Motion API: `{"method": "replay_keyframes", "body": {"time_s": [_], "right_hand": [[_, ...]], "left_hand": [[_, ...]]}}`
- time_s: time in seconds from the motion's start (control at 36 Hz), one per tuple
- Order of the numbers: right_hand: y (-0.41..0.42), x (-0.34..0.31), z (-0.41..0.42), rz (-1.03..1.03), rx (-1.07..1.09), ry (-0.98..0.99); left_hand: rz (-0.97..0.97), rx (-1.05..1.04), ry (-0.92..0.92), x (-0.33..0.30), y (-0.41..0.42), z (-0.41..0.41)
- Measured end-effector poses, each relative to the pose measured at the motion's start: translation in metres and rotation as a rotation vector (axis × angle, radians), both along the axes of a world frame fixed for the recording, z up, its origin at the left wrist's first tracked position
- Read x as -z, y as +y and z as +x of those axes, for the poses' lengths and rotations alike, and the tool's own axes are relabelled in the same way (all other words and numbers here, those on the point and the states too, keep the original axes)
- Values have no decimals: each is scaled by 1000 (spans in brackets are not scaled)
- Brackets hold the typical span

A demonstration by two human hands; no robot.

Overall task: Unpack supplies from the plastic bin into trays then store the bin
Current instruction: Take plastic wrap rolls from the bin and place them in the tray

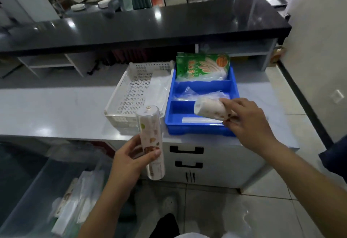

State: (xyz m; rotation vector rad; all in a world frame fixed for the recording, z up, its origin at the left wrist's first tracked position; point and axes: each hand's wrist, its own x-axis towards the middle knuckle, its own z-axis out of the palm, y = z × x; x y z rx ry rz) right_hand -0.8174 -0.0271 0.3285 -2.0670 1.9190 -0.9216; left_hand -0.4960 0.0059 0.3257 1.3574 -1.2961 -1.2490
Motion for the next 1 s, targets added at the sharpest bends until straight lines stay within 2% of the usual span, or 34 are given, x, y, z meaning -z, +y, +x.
{"method": "replay_keyframes", "body": {"time_s": [0.22, 0.28, 0.36, 0.5, 0.72, 0.81, 1.0], "right_hand": [[-90, 29, 21, 286, -59, 457], [-106, 36, 28, 342, -57, 511], [-125, 45, 35, 446, -57, 456], [-140, 49, 30, 621, -37, 252], [-140, 62, 26, 615, 93, 373], [-135, 57, 26, 564, 196, 351], [-61, 51, 29, 179, 660, -246]], "left_hand": [[49, 91, -11, 0, -52, 1], [69, 142, -26, 2, -69, 2], [110, 179, -29, 6, -93, 7], [166, 249, -31, 9, -132, 16], [156, 429, -69, -4, -191, 30], [108, 518, -95, -11, -211, 27], [-99, 818, -253, -28, -252, -13]]}}
